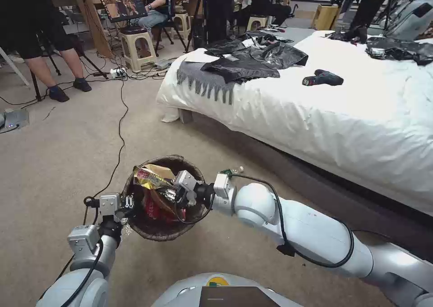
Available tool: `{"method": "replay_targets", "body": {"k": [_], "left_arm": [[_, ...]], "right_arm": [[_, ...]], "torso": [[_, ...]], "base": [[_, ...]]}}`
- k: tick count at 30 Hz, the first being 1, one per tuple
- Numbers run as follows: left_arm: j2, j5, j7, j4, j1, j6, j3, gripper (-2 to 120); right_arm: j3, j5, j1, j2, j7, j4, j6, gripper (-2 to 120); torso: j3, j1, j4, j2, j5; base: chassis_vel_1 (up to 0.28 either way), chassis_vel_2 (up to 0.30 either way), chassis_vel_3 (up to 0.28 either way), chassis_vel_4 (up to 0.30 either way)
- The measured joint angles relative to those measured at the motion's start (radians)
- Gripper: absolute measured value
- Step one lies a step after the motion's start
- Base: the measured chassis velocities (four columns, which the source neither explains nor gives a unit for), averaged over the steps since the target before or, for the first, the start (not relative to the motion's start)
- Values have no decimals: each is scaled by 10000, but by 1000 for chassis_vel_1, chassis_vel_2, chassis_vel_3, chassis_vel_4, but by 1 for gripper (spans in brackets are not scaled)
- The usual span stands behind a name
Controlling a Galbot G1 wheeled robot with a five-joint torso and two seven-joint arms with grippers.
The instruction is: Pick up the trash bin, then pick up the garbage from the floor and place it into the trash bin.
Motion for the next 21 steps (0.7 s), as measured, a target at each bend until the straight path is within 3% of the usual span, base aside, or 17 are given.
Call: {"method": "replay_targets", "body": {"k": [21], "left_arm": [[74,-81,22,105,-96,-7,-38,0]], "right_arm": [[369,76,-382,-294,473,579,6,97]], "torso": [[0,0,0,0,1]], "base": [[0,0,0,0]]}}
